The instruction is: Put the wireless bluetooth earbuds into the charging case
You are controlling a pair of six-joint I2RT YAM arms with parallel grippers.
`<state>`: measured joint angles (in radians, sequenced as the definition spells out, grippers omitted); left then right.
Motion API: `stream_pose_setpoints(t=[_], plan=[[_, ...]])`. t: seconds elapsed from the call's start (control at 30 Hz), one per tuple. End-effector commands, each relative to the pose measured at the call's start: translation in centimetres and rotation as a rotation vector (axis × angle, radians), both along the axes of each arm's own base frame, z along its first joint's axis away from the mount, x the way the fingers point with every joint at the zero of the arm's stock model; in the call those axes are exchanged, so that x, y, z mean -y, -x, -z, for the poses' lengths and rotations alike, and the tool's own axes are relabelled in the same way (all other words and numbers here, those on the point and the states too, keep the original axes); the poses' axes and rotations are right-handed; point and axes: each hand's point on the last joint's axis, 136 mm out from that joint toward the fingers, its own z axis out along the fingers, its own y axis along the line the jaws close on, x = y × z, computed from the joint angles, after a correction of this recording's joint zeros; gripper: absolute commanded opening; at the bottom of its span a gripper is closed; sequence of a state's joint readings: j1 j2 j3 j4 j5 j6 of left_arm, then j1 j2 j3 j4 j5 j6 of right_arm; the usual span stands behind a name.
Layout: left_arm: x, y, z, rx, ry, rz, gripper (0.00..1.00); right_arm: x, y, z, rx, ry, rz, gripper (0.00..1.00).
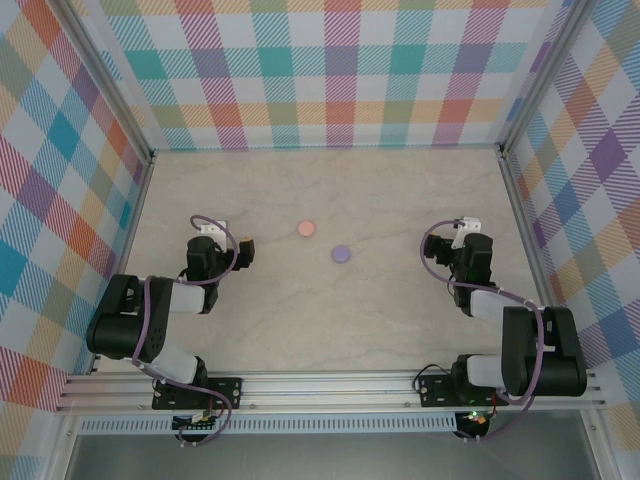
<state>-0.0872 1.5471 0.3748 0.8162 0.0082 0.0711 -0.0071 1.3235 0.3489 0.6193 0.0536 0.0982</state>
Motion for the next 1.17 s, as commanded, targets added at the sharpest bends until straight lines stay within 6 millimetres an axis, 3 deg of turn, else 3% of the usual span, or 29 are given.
stream_pose_setpoints(t=[0.0,0.27,0.37,1.13], plan=[[-0.2,-0.5,-1.2,0.068,0.0,0.008,1.0,-0.6,-1.7,-2.2,0.091,0.02,-0.056,0.91],[-1.7,-1.4,-0.9,0.017,-0.003,-0.088,1.0,-1.4,-3.3,0.3,0.038,0.027,-0.114,0.95],[-2.0,-1.4,-0.8,0.017,-0.001,-0.105,1.0,-1.6,-3.3,0.3,0.039,0.026,-0.129,1.0],[-2.0,-1.4,-0.8,0.016,-0.001,-0.105,1.0,-1.7,-3.3,0.3,0.041,0.025,-0.131,1.0]])
